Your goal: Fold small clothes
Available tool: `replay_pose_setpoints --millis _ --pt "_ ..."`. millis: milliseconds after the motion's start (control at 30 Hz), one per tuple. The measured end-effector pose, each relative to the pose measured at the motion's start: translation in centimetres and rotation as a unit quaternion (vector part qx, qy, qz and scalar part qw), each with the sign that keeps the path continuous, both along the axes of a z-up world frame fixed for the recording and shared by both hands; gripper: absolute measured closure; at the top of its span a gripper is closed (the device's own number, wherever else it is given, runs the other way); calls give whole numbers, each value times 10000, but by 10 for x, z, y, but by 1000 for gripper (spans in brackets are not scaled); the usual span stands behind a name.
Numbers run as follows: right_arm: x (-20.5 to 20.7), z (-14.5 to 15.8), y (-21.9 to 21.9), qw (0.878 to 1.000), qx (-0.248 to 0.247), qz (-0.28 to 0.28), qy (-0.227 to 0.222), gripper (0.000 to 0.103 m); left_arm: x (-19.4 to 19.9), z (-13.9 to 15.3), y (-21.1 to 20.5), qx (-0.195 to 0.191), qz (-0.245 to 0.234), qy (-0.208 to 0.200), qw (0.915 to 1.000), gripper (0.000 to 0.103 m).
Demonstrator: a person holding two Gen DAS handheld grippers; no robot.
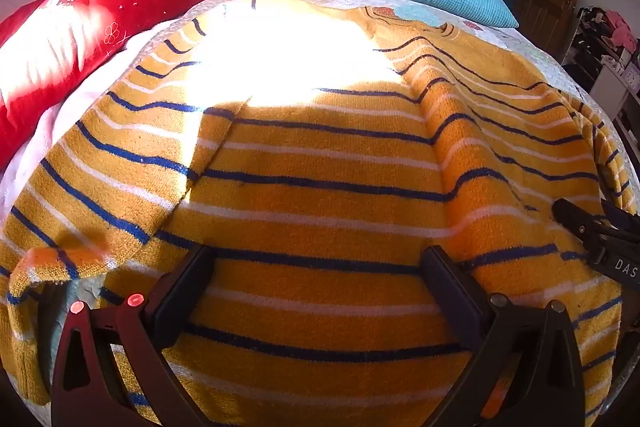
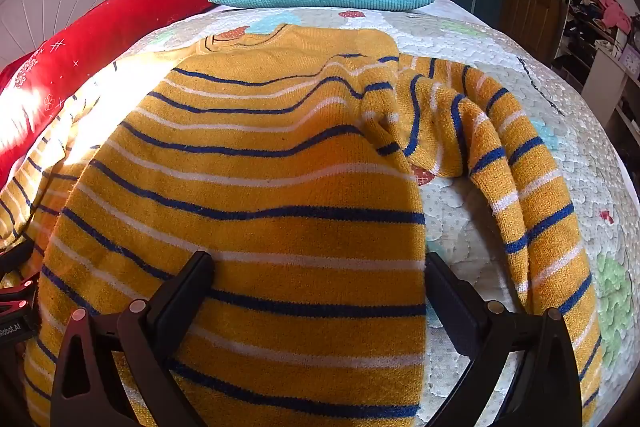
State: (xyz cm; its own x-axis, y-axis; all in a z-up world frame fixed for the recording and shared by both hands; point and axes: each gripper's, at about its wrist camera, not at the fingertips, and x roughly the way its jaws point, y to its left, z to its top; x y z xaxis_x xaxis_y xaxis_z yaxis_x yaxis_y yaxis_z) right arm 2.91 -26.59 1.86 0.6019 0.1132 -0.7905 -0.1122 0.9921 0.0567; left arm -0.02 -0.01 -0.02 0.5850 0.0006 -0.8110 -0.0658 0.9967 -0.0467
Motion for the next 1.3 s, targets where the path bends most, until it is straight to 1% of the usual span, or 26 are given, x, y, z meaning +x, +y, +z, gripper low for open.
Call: replay_pose_setpoints --millis 267,1067,1300 --pt "0 0 0 10000 0 1 -1 0 0 0 0 15 2 3 10000 0" --pt "0 0 0 10000 -1 1 0 0 1 1 2 -100 -2 0 9999 0" --pt "0 0 0 10000 -1 1 0 0 1 2 2 -29 -2 12 10000 0"
